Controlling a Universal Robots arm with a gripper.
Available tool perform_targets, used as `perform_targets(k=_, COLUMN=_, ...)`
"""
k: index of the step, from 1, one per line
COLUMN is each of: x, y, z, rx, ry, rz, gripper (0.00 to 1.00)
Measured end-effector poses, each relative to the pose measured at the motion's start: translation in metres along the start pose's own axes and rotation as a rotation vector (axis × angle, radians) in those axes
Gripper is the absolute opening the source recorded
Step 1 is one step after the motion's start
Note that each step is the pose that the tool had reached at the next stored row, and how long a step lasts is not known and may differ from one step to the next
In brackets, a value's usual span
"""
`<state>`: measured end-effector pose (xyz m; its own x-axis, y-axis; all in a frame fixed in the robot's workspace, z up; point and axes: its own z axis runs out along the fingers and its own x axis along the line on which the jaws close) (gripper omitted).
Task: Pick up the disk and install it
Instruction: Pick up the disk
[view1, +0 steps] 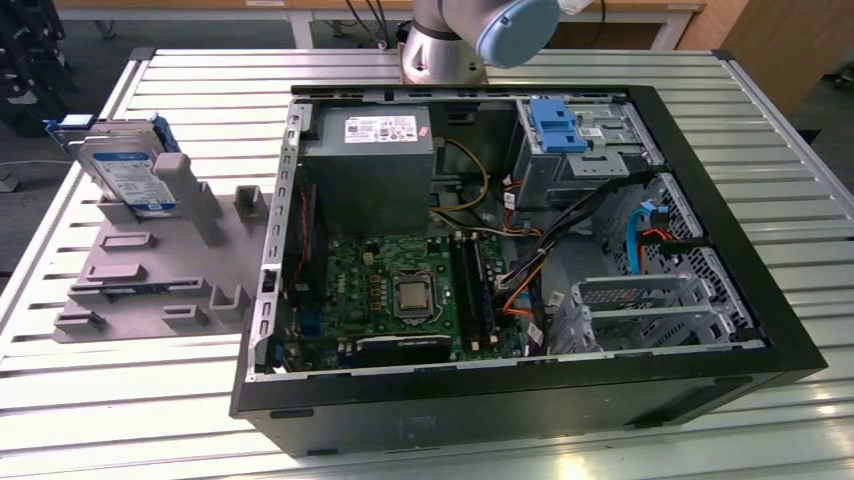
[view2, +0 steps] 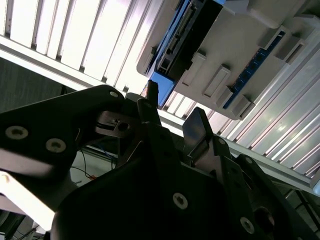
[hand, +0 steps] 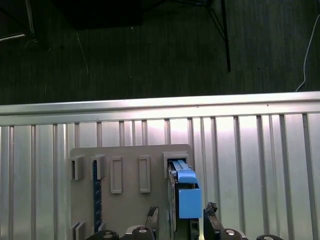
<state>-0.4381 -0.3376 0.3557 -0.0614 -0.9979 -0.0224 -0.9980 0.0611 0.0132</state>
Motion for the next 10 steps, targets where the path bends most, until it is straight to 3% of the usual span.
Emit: perform_targets(k=10, x=0.0001, y=0.0001, z=0.0020, rx=-0.0003, ry=0.0000, rz=-0.010, gripper=0.47)
